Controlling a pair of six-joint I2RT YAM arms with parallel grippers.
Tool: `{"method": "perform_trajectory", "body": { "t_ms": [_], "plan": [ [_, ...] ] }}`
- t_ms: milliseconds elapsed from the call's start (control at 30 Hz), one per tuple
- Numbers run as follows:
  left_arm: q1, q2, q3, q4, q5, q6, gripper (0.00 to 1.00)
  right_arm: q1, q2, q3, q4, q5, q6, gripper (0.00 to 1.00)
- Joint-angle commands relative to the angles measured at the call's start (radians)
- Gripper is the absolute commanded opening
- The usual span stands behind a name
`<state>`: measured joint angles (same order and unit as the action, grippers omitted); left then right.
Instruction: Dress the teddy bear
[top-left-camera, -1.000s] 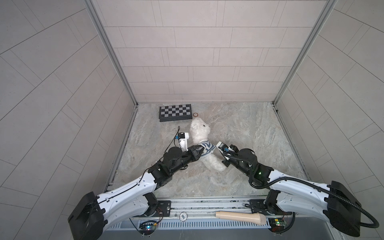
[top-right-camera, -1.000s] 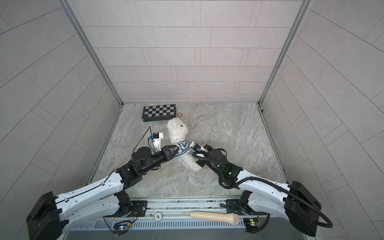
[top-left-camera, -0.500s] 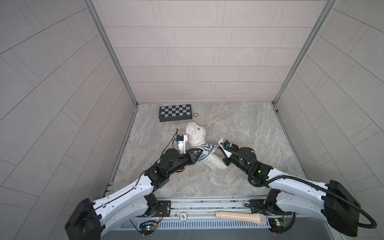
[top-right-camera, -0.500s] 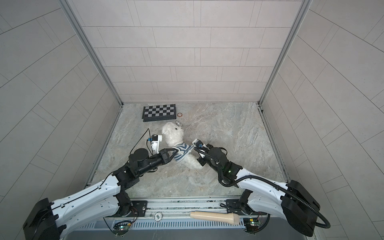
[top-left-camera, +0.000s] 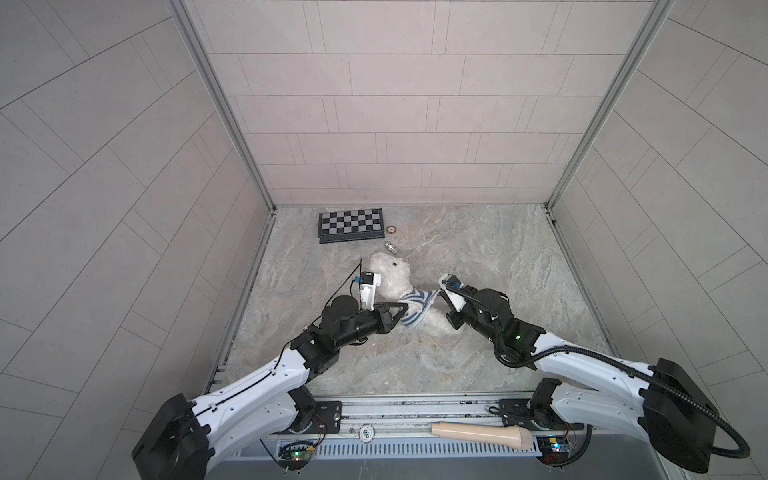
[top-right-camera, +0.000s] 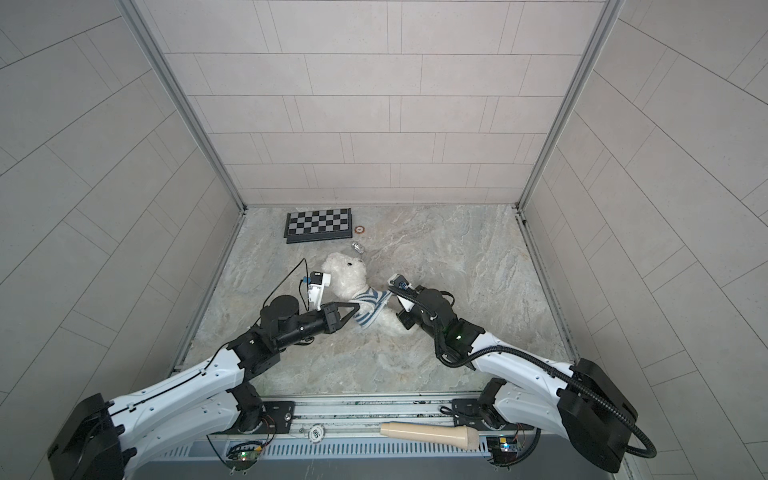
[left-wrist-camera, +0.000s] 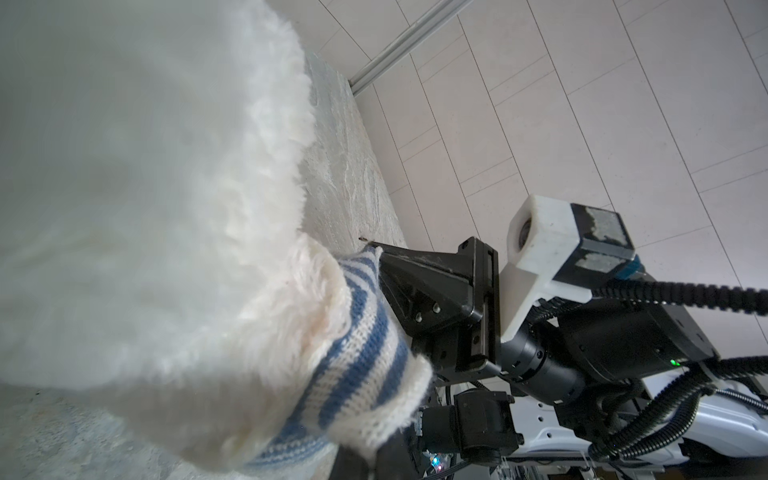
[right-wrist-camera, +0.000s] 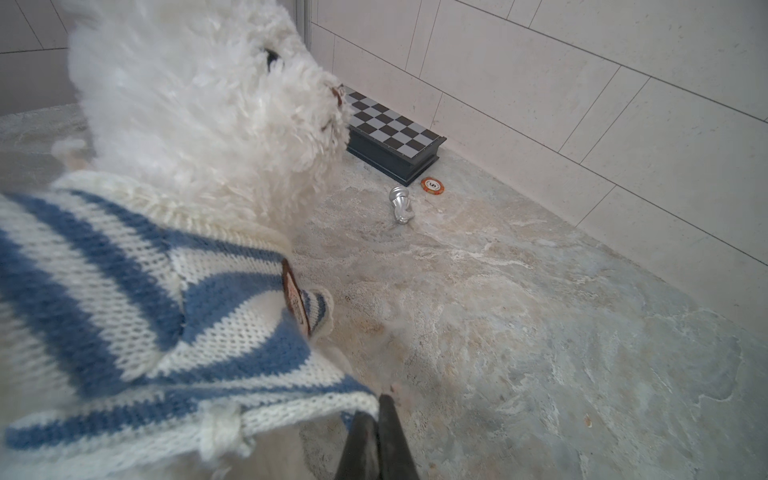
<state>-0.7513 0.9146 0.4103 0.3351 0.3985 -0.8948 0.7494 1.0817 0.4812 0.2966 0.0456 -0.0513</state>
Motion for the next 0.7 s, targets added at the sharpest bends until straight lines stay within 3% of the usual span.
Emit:
{"method": "perform_trajectory", "body": {
  "t_ms": [0,333,467,667],
  "plan": [
    [0.004,0.004,0.018,0.024,0.176,0.086,0.00,-0.055,0.003,0.002,-0.085,0.187,0.022,0.00],
    [0.002,0.032,0.056,-0.038,0.312,0.200,0.00,-0.071,-0.039,-0.007,-0.115,0.186,0.012,0.00],
    [0.001,0.055,0.096,-0.152,0.286,0.282,0.00,-0.071,-0.083,-0.042,-0.085,0.128,-0.020,0.00],
    [0.003,0.133,0.099,-0.137,0.228,0.301,0.00,-0.056,-0.092,-0.057,-0.108,0.035,-0.025,0.02]
  ]
}}
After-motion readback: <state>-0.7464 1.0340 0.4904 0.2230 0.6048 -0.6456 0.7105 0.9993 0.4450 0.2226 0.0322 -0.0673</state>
